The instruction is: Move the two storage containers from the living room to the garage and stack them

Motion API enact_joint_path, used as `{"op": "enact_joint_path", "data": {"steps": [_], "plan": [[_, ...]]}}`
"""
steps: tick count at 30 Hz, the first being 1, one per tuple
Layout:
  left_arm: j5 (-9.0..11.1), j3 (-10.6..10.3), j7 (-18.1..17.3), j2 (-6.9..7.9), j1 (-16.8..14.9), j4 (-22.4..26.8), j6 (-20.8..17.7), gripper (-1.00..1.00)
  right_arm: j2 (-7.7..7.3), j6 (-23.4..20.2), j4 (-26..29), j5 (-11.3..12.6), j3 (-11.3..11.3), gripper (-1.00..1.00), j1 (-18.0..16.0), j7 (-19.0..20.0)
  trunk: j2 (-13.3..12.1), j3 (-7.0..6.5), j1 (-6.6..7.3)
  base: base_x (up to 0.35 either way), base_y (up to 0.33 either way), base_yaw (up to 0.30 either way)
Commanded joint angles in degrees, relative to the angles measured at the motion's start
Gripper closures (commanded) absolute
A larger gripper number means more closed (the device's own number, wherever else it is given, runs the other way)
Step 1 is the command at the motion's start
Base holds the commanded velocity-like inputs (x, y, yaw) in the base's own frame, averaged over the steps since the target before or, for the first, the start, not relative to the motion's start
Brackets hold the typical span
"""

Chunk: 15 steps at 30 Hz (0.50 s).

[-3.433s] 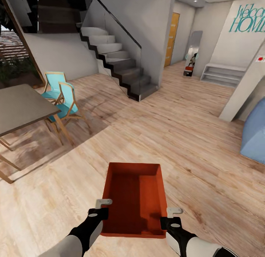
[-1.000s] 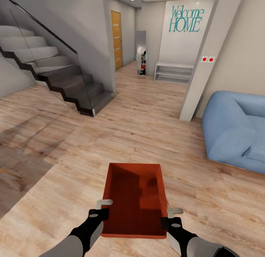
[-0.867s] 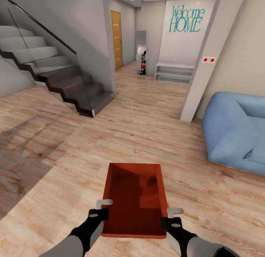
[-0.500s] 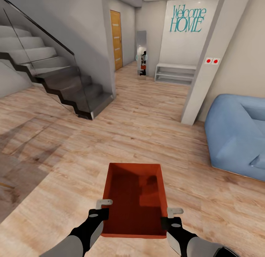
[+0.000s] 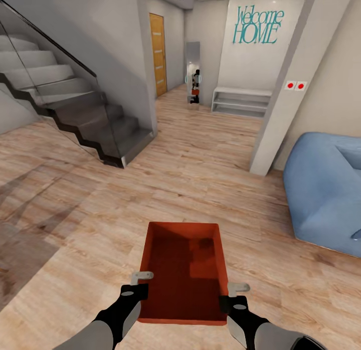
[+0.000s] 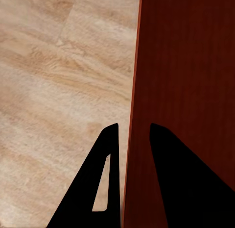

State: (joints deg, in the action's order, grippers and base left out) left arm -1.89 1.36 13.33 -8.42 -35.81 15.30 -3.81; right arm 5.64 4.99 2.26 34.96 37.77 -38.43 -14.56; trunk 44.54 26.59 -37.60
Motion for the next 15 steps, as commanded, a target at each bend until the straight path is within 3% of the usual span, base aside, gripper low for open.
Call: {"op": "enact_joint_path", "data": {"steps": [1, 15], "plan": [[-0.22, 0.09, 0.39, 0.42, 0.04, -0.09, -0.37, 1.0, -0.27, 3.53, 0.02, 0.07, -0.77, 1.0, -0.07, -4.69, 0.04, 0.06, -0.04, 0.324, 0.0, 0.0], [-0.22, 0.05, 0.39, 0.42, 0.04, -0.1, -0.32, 1.0, -0.27, 3.53, 0.02, 0.04, -0.77, 1.0, -0.07, -4.69, 0.04, 0.06, -0.04, 0.324, 0.0, 0.0]]}}
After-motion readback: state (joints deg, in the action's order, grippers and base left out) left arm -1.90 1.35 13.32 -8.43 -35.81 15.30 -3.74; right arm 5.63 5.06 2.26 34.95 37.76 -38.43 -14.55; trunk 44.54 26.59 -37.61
